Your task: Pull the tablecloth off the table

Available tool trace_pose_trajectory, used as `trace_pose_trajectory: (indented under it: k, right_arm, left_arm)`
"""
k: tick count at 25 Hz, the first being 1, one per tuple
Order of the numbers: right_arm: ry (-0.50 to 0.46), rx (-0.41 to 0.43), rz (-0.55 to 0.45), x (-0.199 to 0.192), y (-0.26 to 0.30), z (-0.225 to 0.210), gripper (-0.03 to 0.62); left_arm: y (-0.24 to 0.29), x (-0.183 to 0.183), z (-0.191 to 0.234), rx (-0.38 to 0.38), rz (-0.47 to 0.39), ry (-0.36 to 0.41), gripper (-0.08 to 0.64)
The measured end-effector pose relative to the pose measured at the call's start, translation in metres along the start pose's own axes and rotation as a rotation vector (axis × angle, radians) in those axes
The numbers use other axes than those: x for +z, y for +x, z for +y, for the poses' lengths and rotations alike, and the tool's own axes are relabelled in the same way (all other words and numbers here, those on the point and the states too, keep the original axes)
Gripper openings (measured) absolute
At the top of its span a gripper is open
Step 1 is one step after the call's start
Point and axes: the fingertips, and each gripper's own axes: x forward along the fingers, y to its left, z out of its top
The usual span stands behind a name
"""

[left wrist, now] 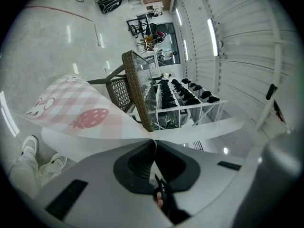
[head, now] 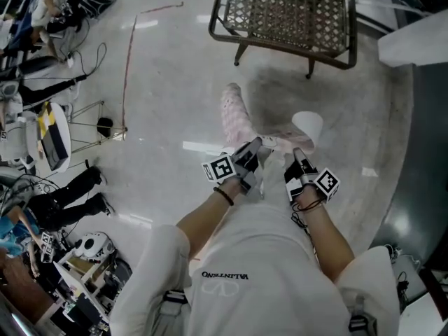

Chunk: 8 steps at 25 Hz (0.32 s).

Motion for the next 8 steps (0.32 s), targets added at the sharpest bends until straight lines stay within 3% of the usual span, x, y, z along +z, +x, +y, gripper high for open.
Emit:
trace_pose_trajectory:
  k: [8]
  right_arm:
    - [0.009, 0.011, -0.001, -0.0026, 0.0033, -0.0013, 0.011]
  left_arm:
    - [-0.0015, 0.0025, 0.0043, 0.015, 0.004, 0.012, 0.003]
